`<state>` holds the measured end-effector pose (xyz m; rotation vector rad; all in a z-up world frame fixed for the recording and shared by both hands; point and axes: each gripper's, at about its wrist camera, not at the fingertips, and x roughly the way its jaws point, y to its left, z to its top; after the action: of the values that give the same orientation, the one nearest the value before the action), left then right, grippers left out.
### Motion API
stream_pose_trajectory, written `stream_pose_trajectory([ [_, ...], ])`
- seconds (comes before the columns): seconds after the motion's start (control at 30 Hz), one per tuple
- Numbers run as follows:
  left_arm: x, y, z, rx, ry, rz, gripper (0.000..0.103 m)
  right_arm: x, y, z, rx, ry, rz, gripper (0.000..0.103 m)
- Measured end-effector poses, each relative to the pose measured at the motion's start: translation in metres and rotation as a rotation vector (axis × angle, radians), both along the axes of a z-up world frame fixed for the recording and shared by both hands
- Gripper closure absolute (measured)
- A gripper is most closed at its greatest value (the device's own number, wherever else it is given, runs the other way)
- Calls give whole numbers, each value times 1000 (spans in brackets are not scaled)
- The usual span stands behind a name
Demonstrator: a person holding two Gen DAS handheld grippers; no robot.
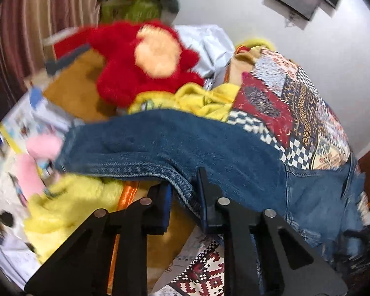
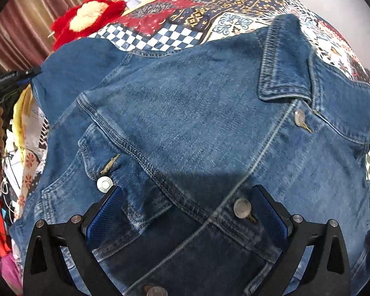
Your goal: Fold large clothes
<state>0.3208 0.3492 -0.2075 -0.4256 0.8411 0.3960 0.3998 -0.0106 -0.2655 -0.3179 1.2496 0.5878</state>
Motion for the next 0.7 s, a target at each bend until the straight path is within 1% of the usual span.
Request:
stream_pose_trajectory([
  [0.03,1,-10,12,49,-11,-17,86,0,-3,3,8,-2,-8,0],
  [0.07,1,-17,18,71,-18,-24,86,0,-7,7,16,-8,-19,0],
  [0.1,1,-27,31,102,-43,-44,87,0,-12,12,23,-14,-31,0],
  [0.13,2,-34,40,111,-63,-61,91,0,-17,17,30,-19,-45,0],
  [0.2,5,-55,61,120,-118,-124,94,0,-26,27,44,-32,-73,0],
  [0.23,6,-65,69,136,-136,-149,94,0,-30,33,54,-38,-84,0],
  [0.27,9,-80,76,167,-145,-179,94,-2,-35,38,66,-46,-92,0],
  [0.3,12,-92,79,182,-148,-206,94,-4,-41,46,79,-58,-101,0],
  [0.33,17,-107,81,176,-153,-253,94,-5,-45,51,86,-67,-107,0],
  [0.4,25,-127,75,160,-138,-302,94,-10,-54,64,100,-91,-120,0],
  [0.5,36,-155,55,151,-73,-360,94,-17,-65,77,115,-115,-138,1],
  [0.6,43,-180,26,86,-8,-423,94,-23,-80,87,135,-123,-164,0],
  [0.7,46,-206,-7,68,84,-469,94,-27,-97,92,150,-127,-189,0],
])
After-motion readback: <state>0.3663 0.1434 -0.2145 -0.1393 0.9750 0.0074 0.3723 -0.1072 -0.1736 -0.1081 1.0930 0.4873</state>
